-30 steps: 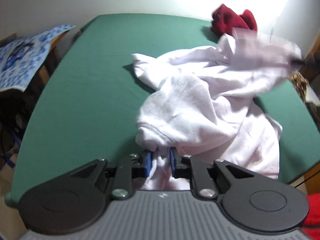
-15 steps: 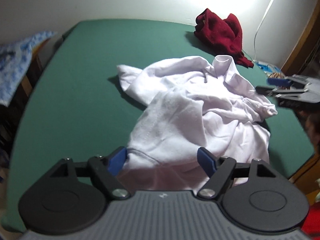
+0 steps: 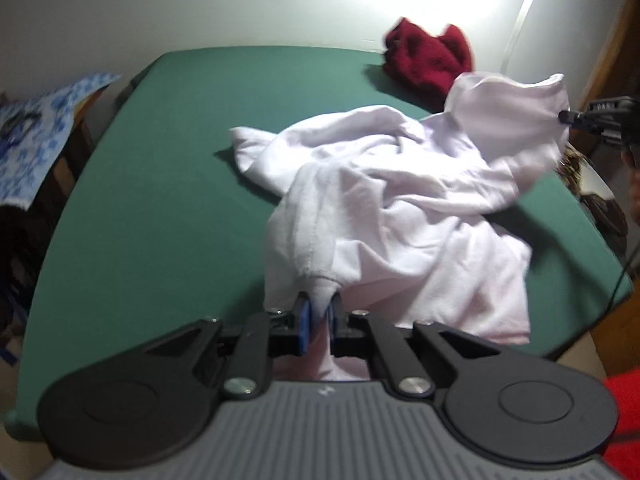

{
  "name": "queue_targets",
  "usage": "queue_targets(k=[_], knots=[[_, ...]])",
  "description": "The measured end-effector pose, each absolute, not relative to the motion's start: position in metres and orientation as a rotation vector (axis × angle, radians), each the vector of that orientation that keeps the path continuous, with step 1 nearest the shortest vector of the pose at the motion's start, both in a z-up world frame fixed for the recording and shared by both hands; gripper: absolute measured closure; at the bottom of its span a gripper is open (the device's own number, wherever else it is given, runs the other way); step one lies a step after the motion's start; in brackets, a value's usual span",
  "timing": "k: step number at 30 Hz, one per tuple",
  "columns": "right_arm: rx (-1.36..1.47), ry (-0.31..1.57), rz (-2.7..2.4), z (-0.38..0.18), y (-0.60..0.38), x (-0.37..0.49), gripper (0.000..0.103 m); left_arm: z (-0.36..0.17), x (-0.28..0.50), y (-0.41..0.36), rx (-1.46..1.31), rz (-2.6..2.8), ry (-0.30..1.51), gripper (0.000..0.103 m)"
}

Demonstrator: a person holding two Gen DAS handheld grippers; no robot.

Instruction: Fold clothes

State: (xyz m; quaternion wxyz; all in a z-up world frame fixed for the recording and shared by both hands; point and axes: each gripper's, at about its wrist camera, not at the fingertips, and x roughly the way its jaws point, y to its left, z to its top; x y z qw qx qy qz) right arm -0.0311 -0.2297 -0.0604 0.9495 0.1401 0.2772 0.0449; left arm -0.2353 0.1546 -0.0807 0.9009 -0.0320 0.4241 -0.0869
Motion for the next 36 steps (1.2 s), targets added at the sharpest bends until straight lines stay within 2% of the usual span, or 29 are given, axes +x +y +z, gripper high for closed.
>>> queue_targets(k=[2, 3, 4, 6, 7, 8, 9, 10, 11, 13, 15, 18, 20, 21, 22, 23, 24, 27, 28, 30, 31, 32, 36], knots=[[0.31, 0.631, -0.001, -0.07, -0.257, -0.033, 0.099, -0.082, -0.241, 0.151, -0.011, -0.232, 0.912, 0.098], [0.315, 0.678, -0.044, -0.076, -0.268, -0.034, 0.097, -0.084, -0.244, 0.15, 0.02, -0.25, 0.929, 0.09], [0.315, 0.714, -0.096, -0.084, -0.278, -0.037, 0.088, -0.084, -0.245, 0.149, 0.05, -0.251, 0.938, 0.082], [0.338, 0.755, -0.134, -0.094, -0.289, -0.049, 0.07, -0.079, -0.246, 0.155, 0.07, -0.257, 0.941, 0.075], [0.365, 0.757, -0.134, -0.098, -0.292, -0.056, 0.06, -0.075, -0.244, 0.16, 0.058, -0.261, 0.933, 0.057], [0.378, 0.767, -0.097, -0.1, -0.288, -0.06, 0.06, -0.07, -0.241, 0.166, 0.04, -0.258, 0.913, 0.046], [0.387, 0.778, -0.05, -0.103, -0.284, -0.063, 0.06, -0.065, -0.238, 0.171, 0.023, -0.249, 0.887, 0.028], [0.396, 0.79, -0.004, -0.105, -0.279, -0.066, 0.06, -0.062, -0.233, 0.174, 0.009, -0.226, 0.853, 0.016], [0.372, 0.804, 0.05, -0.106, -0.268, -0.065, 0.06, -0.061, -0.226, 0.177, -0.002, -0.211, 0.84, 0.012], [0.306, 0.831, 0.163, -0.107, -0.242, -0.062, 0.06, -0.063, -0.209, 0.184, -0.061, -0.221, 0.858, 0.016], [0.148, 0.799, 0.277, -0.102, -0.211, -0.068, 0.06, -0.067, -0.199, 0.194, -0.15, -0.243, 0.854, 0.015], [-0.16, 0.753, 0.468, -0.097, -0.167, -0.081, 0.042, -0.086, -0.186, 0.197, -0.274, -0.319, 0.909, 0.015], [-0.323, 0.703, 0.537, -0.098, -0.149, -0.088, 0.039, -0.099, -0.182, 0.189, -0.285, -0.303, 0.941, 0.021], [-0.398, 0.674, 0.55, -0.099, -0.144, -0.09, 0.038, -0.105, -0.181, 0.183, -0.268, -0.273, 0.947, 0.036], [-0.447, 0.661, 0.546, -0.101, -0.142, -0.087, 0.036, -0.11, -0.179, 0.177, -0.252, -0.238, 0.96, 0.061], [-0.491, 0.653, 0.539, -0.104, -0.14, -0.083, 0.031, -0.116, -0.176, 0.174, -0.242, -0.21, 0.987, 0.076], [-0.514, 0.658, 0.54, -0.107, -0.141, -0.078, 0.03, -0.121, -0.175, 0.171, -0.243, -0.2, 1.009, 0.101], [-0.569, 0.687, 0.548, -0.117, -0.144, -0.063, 0.03, -0.119, -0.183, 0.166, -0.247, -0.179, 0.993, 0.1], [-0.587, 0.696, 0.551, -0.12, -0.145, -0.057, 0.032, -0.114, -0.189, 0.166, -0.251, -0.177, 0.972, 0.1], [-0.561, 0.71, 0.577, -0.12, -0.147, -0.055, 0.048, -0.103, -0.199, 0.168, -0.267, -0.175, 0.933, 0.101], [-0.538, 0.722, 0.592, -0.119, -0.147, -0.054, 0.081, -0.096, -0.205, 0.169, -0.276, -0.176, 0.91, 0.101], [-0.521, 0.718, 0.6, -0.116, -0.146, -0.056, 0.1, -0.088, -0.21, 0.167, -0.276, -0.18, 0.885, 0.101], [-0.53, 0.613, 0.591, -0.101, -0.142, -0.073, 0.1, -0.061, -0.23, 0.15, -0.217, -0.231, 0.811, 0.101]])
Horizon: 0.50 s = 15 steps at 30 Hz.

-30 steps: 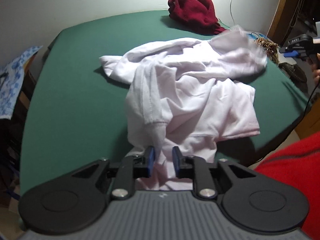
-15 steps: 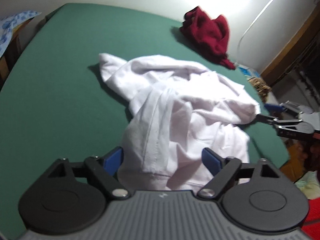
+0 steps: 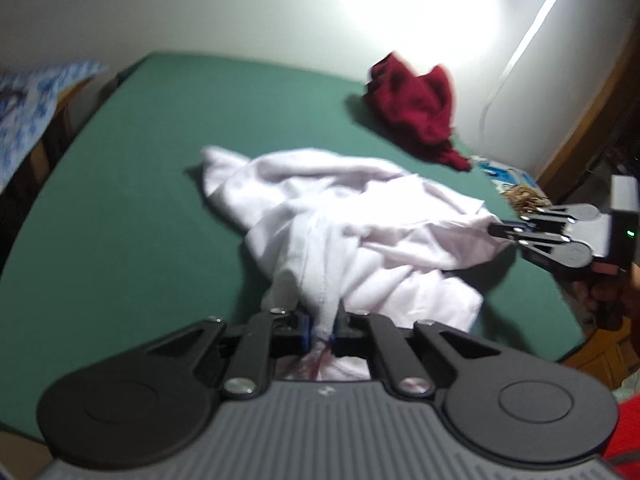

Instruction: Fold clothes

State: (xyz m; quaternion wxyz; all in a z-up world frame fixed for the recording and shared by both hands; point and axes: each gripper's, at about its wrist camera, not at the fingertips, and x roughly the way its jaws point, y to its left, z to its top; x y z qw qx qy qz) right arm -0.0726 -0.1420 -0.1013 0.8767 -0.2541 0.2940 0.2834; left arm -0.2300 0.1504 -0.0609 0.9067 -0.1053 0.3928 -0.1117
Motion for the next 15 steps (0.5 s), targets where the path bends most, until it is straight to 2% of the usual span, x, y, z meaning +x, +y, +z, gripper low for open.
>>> queue_targets(k=[5, 8, 11, 15], knots=[[-0.504, 0.527, 0.443, -0.093, -0.148, -0.072, 0.1, -0.074, -0.226, 0.133, -0.09, -0.216, 0.861, 0.101], [-0.47, 0.472, 0.373, -0.083, -0.146, -0.071, 0.101, -0.068, -0.21, 0.143, -0.056, -0.1, 0.812, 0.101], [-0.399, 0.357, 0.34, -0.048, -0.146, -0.079, 0.102, -0.038, -0.193, 0.162, -0.083, -0.036, 0.699, 0.101], [-0.297, 0.169, 0.29, 0.019, -0.15, -0.094, 0.102, 0.036, -0.187, 0.185, -0.052, -0.005, 0.452, 0.101]])
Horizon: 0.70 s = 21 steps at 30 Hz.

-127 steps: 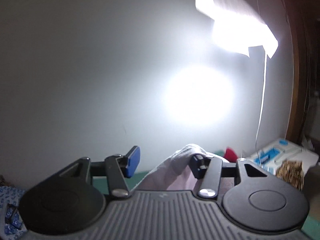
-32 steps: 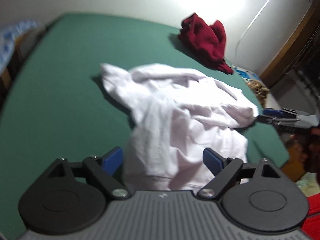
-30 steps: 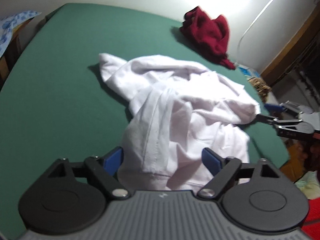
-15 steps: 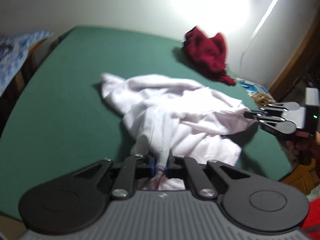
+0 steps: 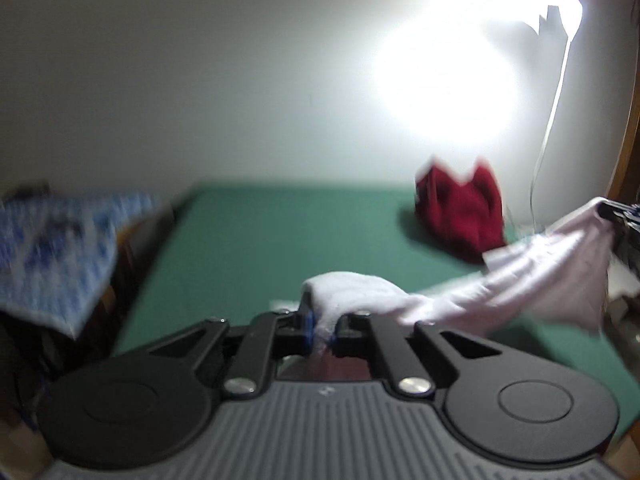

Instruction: Fold clothes

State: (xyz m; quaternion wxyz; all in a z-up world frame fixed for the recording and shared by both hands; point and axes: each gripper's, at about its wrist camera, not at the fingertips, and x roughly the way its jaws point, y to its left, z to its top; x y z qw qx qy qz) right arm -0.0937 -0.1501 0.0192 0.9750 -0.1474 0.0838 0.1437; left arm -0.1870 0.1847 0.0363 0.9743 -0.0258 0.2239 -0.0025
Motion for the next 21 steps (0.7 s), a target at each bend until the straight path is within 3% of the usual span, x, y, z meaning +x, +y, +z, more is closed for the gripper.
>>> queue_targets(k=[8, 13, 16, 19, 20, 21], knots=[[-0.154, -0.235, 0.179, 0.147, -0.143, -0.153, 0.103, 0.171, -0.22, 0.228, 0.036, 0.016, 0.003, 0.1], [-0.028, -0.324, 0.152, 0.195, -0.147, -0.18, 0.102, 0.209, -0.229, 0.248, 0.048, -0.059, -0.088, 0.098], [-0.034, -0.123, 0.259, 0.18, -0.131, -0.172, 0.085, 0.195, -0.218, 0.244, 0.101, -0.063, -0.02, 0.098], [-0.088, 0.114, 0.427, 0.126, -0.103, -0.167, 0.039, 0.158, -0.203, 0.249, 0.113, -0.059, 0.122, 0.098], [-0.112, 0.194, 0.489, 0.103, -0.092, -0.167, 0.033, 0.146, -0.203, 0.254, 0.116, -0.053, 0.157, 0.098], [-0.149, 0.282, 0.541, 0.074, -0.078, -0.168, 0.033, 0.134, -0.202, 0.26, 0.119, -0.047, 0.192, 0.098]])
